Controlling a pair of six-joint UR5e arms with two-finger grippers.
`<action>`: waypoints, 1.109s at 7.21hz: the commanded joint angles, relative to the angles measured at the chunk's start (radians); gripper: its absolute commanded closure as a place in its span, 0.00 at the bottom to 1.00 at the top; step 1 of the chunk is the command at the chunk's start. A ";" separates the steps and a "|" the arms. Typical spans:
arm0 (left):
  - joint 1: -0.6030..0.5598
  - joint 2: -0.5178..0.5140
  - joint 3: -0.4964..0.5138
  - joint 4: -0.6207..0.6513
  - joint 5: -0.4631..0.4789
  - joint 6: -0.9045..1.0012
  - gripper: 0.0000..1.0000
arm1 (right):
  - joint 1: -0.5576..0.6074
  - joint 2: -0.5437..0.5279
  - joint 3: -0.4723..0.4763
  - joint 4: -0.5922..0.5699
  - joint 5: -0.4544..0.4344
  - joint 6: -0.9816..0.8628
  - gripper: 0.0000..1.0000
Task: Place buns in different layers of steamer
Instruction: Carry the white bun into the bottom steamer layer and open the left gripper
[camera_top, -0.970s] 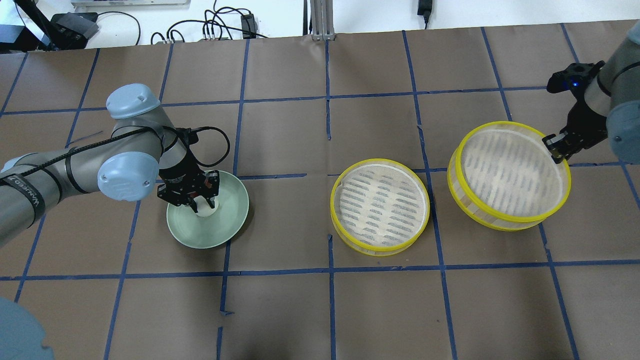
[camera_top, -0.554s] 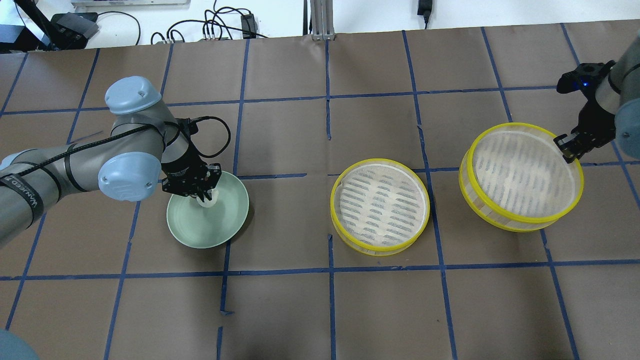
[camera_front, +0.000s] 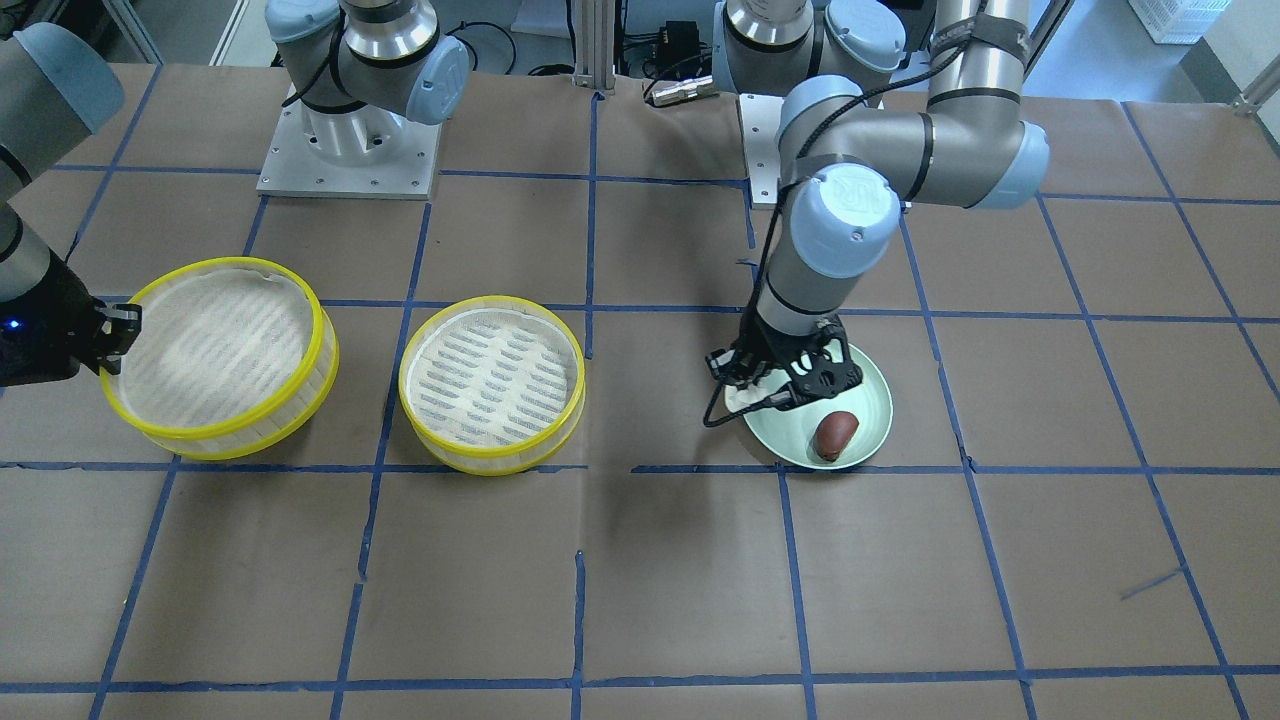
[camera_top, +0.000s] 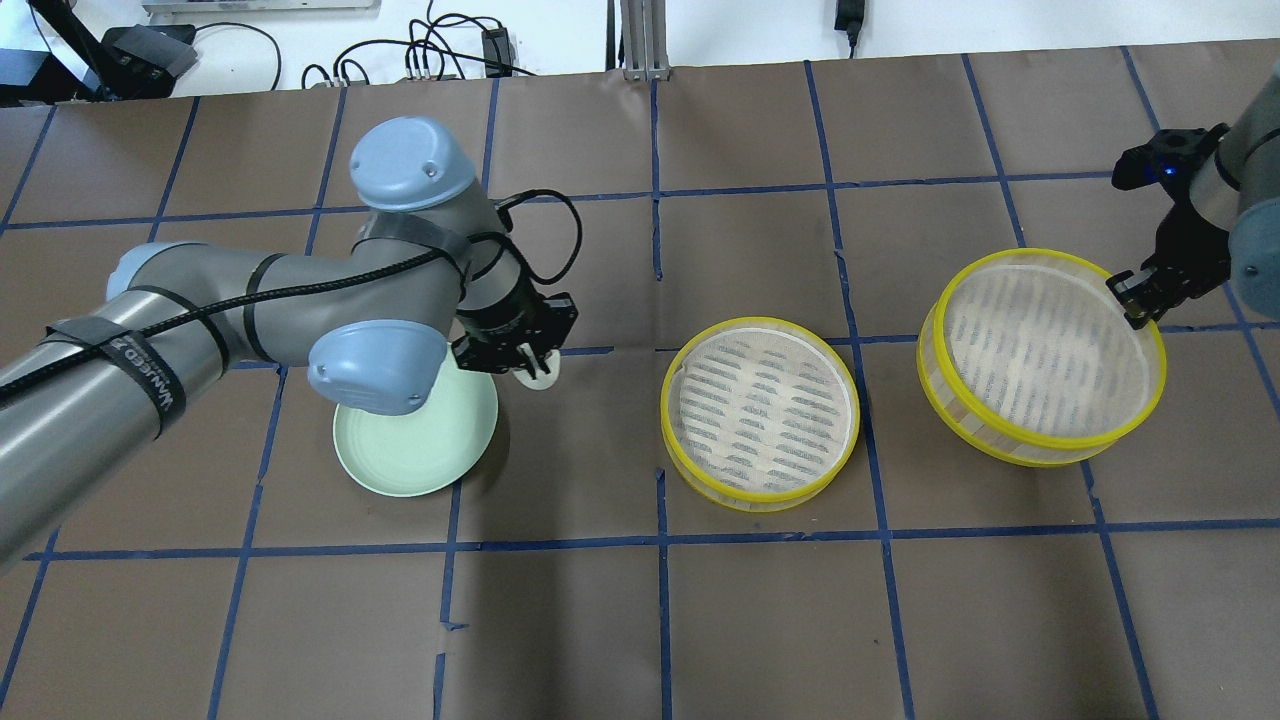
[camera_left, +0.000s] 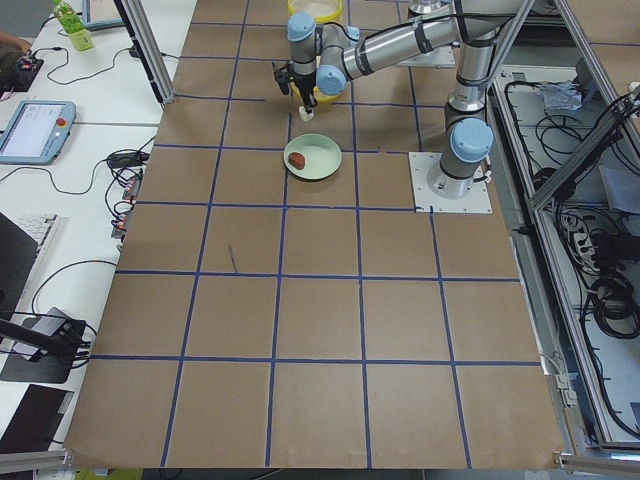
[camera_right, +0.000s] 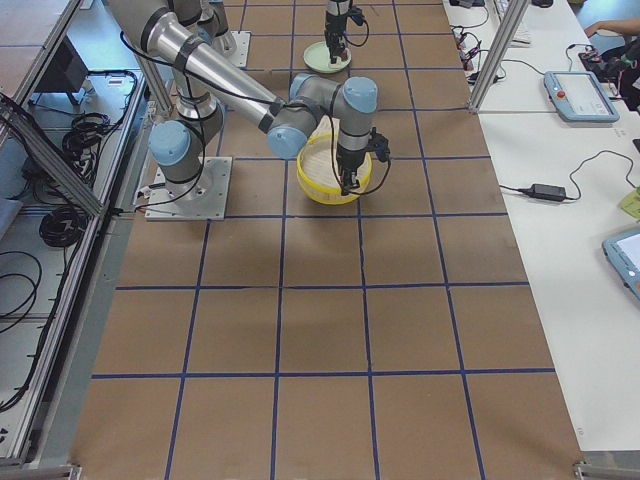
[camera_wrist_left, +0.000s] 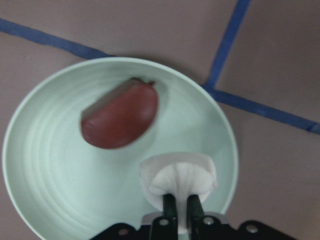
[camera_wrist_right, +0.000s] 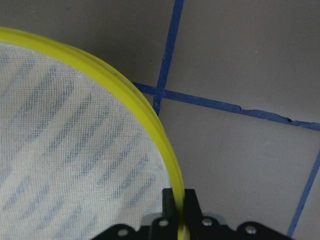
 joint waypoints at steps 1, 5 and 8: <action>-0.138 -0.020 0.083 0.004 -0.036 -0.203 1.00 | 0.000 -0.002 0.003 0.001 -0.001 0.000 0.92; -0.250 -0.129 0.088 0.171 -0.104 -0.379 0.01 | 0.002 -0.002 0.003 -0.002 -0.005 0.002 0.93; -0.258 -0.113 0.097 0.214 -0.078 -0.307 0.02 | 0.009 -0.005 0.003 0.006 -0.003 0.005 0.94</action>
